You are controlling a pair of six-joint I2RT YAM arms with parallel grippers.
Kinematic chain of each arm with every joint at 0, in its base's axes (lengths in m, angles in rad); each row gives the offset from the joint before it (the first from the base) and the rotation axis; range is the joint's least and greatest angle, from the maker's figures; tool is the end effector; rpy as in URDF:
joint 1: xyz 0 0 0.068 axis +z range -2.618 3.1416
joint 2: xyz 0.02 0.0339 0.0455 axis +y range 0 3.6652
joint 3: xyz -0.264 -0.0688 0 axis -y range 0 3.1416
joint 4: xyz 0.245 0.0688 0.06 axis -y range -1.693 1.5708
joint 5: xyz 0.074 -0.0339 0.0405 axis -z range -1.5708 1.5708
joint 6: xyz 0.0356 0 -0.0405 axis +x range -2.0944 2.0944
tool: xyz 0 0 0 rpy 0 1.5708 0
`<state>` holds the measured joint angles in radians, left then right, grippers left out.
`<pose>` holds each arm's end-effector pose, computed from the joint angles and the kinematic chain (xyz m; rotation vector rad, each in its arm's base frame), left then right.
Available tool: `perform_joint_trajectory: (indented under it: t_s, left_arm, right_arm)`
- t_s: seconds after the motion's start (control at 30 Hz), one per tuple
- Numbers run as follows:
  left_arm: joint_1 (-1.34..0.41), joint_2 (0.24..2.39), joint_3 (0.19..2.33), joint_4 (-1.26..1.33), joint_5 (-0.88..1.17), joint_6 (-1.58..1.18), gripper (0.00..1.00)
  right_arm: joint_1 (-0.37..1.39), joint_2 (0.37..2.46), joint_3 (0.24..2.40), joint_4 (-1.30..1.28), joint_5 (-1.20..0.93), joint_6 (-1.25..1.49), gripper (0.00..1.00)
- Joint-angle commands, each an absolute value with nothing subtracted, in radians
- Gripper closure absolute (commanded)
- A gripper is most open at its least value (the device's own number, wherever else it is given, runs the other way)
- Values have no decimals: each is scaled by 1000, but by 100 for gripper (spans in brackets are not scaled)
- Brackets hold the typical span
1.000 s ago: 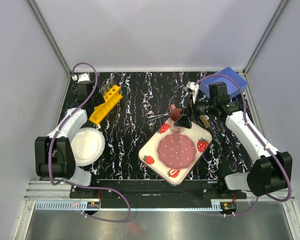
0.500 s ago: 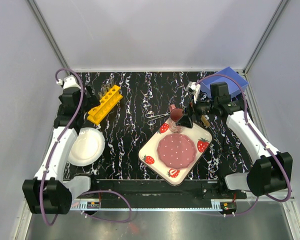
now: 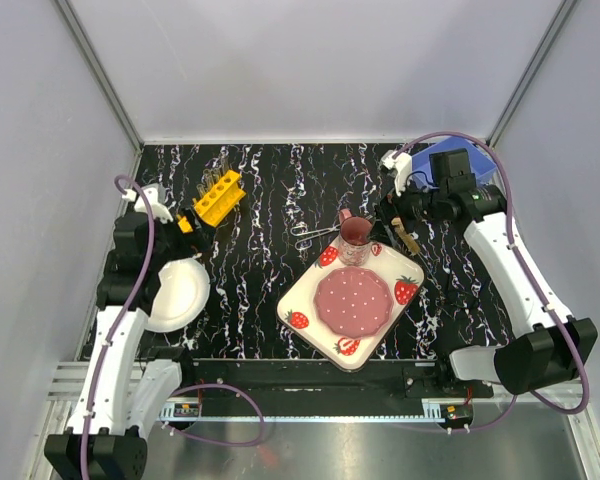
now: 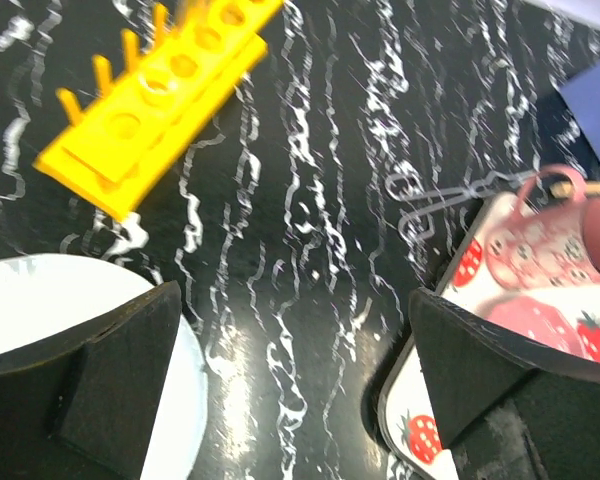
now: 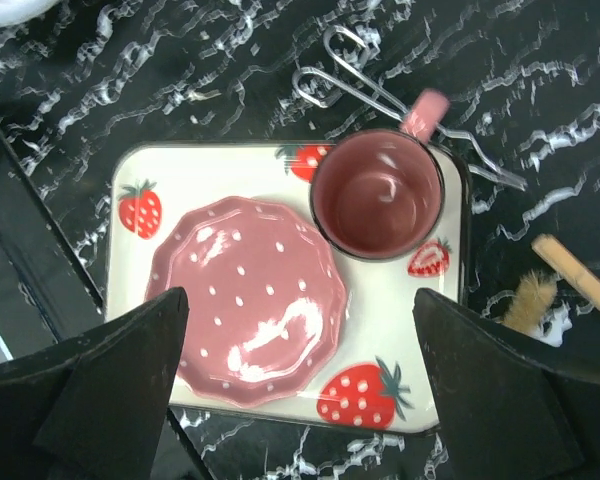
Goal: Organize the chemistry lab equipment
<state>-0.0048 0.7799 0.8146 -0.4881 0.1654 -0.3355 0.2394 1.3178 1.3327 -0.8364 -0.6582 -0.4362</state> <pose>0.1731 -0.0067 0.3198 -0.2310 2.0255 -0.3818 0.2548 0.0846 0.3579 -1.0331 2.0273 0.6793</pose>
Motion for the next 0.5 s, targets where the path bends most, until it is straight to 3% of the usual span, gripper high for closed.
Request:
perform_joint_trajectory:
  t_s: [0.0,0.13,0.47]
  left_arm:
    - [-2,730,772,-509,383,-351,1]
    - [-2,704,743,-532,489,-345,1]
    - [-2,716,703,-488,587,-341,1]
  right_arm:
    - [236,1304,1373,-937,-485,-430,0]
    - [221,1305,1359,-969,-329,-400,0]
    - [83,1353,1249,-940,-238,-345,0]
